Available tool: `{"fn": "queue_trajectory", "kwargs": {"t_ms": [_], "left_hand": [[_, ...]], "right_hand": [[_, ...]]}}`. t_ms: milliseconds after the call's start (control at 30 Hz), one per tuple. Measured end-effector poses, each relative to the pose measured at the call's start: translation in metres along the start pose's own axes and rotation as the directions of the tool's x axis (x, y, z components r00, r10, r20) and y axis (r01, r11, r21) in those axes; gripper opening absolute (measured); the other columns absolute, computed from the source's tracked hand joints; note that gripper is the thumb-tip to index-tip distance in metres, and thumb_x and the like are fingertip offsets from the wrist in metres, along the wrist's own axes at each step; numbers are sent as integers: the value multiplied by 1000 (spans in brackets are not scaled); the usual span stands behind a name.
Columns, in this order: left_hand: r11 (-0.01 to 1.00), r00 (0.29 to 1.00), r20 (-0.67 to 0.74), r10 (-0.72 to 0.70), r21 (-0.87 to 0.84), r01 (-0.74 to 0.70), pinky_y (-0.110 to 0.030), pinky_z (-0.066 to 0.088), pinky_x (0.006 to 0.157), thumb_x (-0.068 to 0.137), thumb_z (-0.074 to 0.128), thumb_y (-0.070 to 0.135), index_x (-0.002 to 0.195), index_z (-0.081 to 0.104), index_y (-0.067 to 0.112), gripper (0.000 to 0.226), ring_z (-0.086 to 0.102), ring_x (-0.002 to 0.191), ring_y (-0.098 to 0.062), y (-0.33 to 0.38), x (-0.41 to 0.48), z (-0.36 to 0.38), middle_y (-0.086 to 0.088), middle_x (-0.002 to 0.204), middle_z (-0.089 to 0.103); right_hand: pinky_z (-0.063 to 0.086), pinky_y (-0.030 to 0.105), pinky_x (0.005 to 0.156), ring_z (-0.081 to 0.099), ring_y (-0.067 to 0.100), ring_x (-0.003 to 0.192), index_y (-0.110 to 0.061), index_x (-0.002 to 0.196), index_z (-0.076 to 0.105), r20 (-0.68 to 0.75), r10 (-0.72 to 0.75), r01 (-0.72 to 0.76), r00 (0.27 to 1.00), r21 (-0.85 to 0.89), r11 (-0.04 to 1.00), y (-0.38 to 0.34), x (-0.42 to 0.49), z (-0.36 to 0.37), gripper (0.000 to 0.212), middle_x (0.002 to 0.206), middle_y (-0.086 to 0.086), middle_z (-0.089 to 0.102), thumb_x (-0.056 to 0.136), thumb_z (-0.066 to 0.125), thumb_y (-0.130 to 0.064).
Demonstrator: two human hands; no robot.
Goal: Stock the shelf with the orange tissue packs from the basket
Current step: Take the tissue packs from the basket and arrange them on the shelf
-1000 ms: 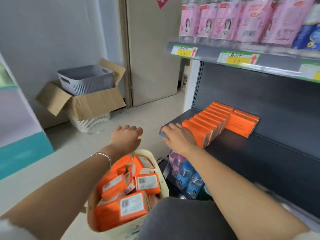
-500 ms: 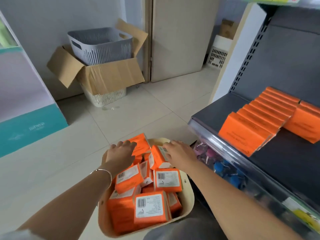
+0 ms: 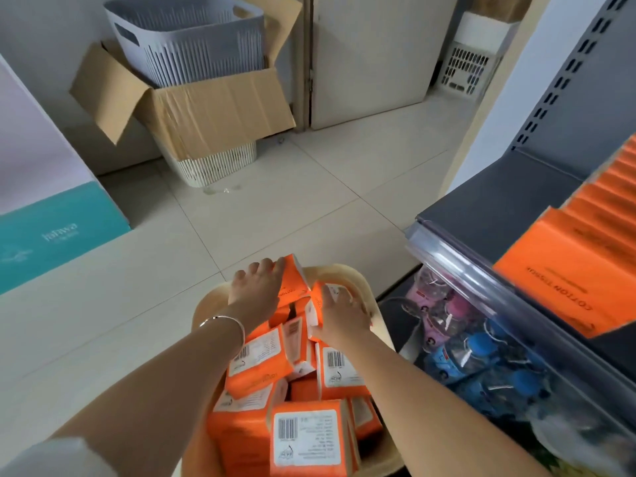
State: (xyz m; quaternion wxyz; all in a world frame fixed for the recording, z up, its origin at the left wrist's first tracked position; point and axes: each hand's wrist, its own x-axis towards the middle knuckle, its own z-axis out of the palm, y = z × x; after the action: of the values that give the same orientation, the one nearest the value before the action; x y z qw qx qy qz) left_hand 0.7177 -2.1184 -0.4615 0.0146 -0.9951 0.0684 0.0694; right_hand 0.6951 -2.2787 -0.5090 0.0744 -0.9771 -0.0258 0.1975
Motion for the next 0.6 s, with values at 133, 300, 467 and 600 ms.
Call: {"fn": "queue_trajectory", "kwargs": {"t_ms": [133, 300, 467, 600], "left_hand": [[999, 999, -44, -32, 21, 33, -38, 41, 95, 89, 57, 19, 142, 26, 19, 62, 47, 118, -27, 2, 9, 6, -5, 129, 43], [995, 995, -14, -98, -2, 98, -37, 40, 92, 92, 50, 19, 126, 44, 19, 35, 48, 112, -25, 7, 4, 1, -4, 120, 46], [989, 994, -63, -87, -123, 79, -45, 41, 87, 94, 47, 28, 119, 38, 22, 28, 53, 110, -26, 2, -14, -28, 0, 116, 55], [976, 983, -157, -99, -207, 65, -48, 44, 86, 94, 47, 22, 127, 36, 24, 35, 50, 113, -27, 5, -36, -64, -1, 121, 54]], "right_hand": [[47, 53, 95, 44, 38, 127, -32, 147, 0, -6, -20, 20, 1000, -24, 1000, 8, 5, 8, 98, 144, 16, 33, 79, 68, -50], [54, 53, 83, 57, 37, 111, -31, 146, 8, -52, -56, 56, 997, 0, 998, 8, -4, -8, 84, 131, 12, 48, 85, 60, -5], [50, 40, 86, 56, 32, 114, -10, 143, 25, -117, 26, -16, 993, 84, 996, 9, -29, -41, 62, 127, 12, 52, 92, 59, -18], [49, 41, 89, 56, 34, 112, -7, 128, 40, -243, 75, -20, 967, 221, 975, 10, -65, -77, 39, 122, 14, 53, 92, 54, -12]]}}
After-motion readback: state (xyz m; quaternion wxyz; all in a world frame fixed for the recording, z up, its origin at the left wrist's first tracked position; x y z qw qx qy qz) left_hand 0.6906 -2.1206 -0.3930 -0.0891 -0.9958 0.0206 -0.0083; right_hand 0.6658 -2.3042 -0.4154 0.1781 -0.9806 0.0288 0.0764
